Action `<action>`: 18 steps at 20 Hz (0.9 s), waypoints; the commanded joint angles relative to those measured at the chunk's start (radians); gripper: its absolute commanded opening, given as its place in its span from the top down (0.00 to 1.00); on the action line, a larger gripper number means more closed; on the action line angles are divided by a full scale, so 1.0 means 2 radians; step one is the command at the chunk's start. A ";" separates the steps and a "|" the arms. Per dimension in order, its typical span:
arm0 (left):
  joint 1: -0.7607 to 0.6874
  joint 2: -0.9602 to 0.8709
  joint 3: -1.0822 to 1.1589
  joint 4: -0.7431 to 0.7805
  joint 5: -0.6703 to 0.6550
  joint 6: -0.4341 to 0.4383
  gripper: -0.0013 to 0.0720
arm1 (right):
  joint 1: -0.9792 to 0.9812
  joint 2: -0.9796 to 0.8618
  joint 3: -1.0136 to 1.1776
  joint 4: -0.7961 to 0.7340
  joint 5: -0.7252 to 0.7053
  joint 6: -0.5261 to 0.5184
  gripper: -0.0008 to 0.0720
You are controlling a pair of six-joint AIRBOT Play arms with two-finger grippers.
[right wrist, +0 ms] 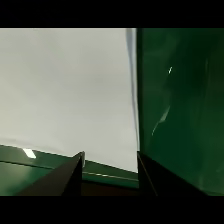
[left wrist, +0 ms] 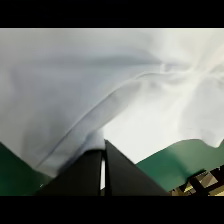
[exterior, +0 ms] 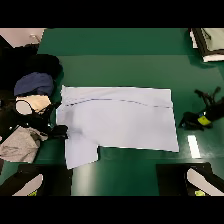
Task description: Fold the shirts.
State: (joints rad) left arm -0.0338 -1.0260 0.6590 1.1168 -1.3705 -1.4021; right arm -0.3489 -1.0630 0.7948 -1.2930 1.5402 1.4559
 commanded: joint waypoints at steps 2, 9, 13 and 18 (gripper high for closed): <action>0.000 0.000 0.019 -0.012 0.015 0.007 0.95 | -0.067 0.035 -0.110 -0.005 -0.006 -0.017 0.47; 0.000 0.000 0.019 -0.014 0.018 0.011 0.95 | -0.043 0.051 -0.170 -0.004 -0.047 -0.016 0.54; 0.000 0.000 0.019 -0.013 0.018 0.011 0.95 | 0.010 0.051 -0.172 -0.005 -0.064 -0.008 0.64; 0.000 0.006 0.025 -0.004 -0.011 0.011 0.95 | 0.031 0.080 -0.162 -0.014 -0.026 -0.008 0.97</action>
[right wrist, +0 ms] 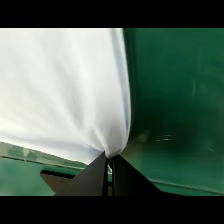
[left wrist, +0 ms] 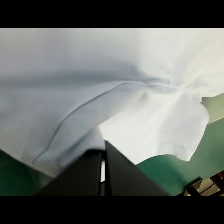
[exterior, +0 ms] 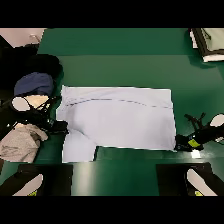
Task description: Fold the shirts.
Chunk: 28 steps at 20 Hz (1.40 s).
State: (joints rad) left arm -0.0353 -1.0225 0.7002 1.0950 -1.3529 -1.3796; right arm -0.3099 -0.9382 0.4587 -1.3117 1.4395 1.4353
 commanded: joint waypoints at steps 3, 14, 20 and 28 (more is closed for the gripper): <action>0.000 0.057 0.011 0.007 -0.042 -0.015 0.95 | 0.011 0.081 0.040 -0.063 0.089 0.020 0.97; 0.000 0.105 0.096 0.011 0.051 -0.027 0.95 | 0.012 0.068 0.194 -0.056 0.076 0.018 0.97; 0.000 0.018 0.112 0.009 0.178 -0.027 0.95 | 0.021 -0.076 0.274 -0.021 0.013 0.018 0.97; 0.000 -0.109 0.197 0.008 0.252 -0.029 0.95 | 0.065 -0.220 0.381 -0.020 -0.026 0.033 0.97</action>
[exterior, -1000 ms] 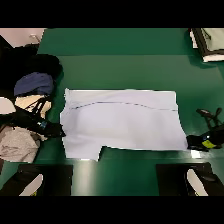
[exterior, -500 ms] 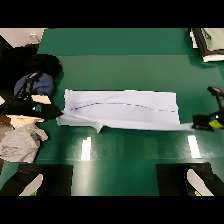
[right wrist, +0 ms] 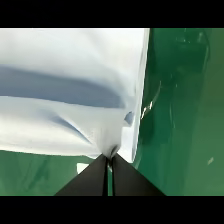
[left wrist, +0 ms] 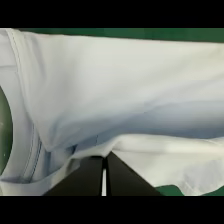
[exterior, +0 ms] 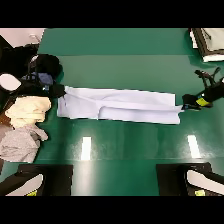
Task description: Fold the shirts.
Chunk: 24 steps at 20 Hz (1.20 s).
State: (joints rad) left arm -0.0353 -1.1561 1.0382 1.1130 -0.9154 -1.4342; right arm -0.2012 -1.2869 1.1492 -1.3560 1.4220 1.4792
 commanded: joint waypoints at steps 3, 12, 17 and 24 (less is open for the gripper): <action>0.000 -0.083 0.051 -0.002 0.052 -0.019 0.95 | 0.000 -0.083 0.069 0.087 -0.074 0.016 0.97; 0.000 -0.095 0.121 -0.003 -0.017 -0.038 0.46 | -0.078 -0.090 0.078 0.176 -0.029 -0.069 0.28; 0.000 -0.095 0.121 -0.007 -0.074 -0.003 0.95 | -0.149 -0.087 -0.026 0.207 -0.026 -0.130 0.28; 0.000 -0.098 0.121 -0.012 -0.074 -0.003 0.95 | -0.133 -0.157 -0.068 0.289 -0.060 -0.171 0.28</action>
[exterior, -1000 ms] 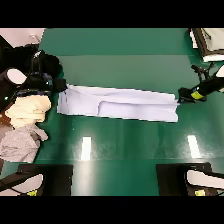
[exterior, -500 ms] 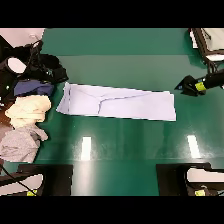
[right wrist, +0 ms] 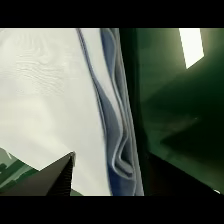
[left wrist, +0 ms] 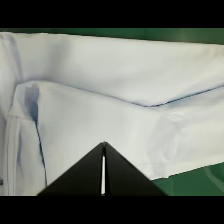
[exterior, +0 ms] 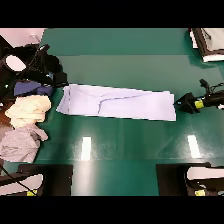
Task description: Fold the shirts.
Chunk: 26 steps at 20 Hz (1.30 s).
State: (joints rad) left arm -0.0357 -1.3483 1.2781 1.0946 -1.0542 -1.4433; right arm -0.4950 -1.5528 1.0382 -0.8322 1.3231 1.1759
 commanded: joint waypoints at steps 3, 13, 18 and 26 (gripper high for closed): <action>0.001 -0.004 0.000 -0.003 -0.008 0.002 0.95 | 0.050 -0.038 -0.012 0.027 -0.027 -0.019 0.32; -0.110 -0.029 0.016 -0.022 0.058 0.002 0.95 | 0.055 0.080 -0.002 0.027 -0.021 -0.027 0.97; -0.207 -0.157 0.116 -0.068 0.057 0.014 0.95 | 0.101 0.111 0.110 0.028 0.056 0.028 0.97; -0.273 -0.313 0.236 -0.132 0.055 0.019 0.95 | 0.236 0.111 0.273 0.027 0.066 0.098 0.97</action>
State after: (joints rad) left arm -0.5529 -1.8915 1.6932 0.9051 -0.9527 -1.4090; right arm -0.1062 -1.3312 1.4853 -0.7776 1.4475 1.3190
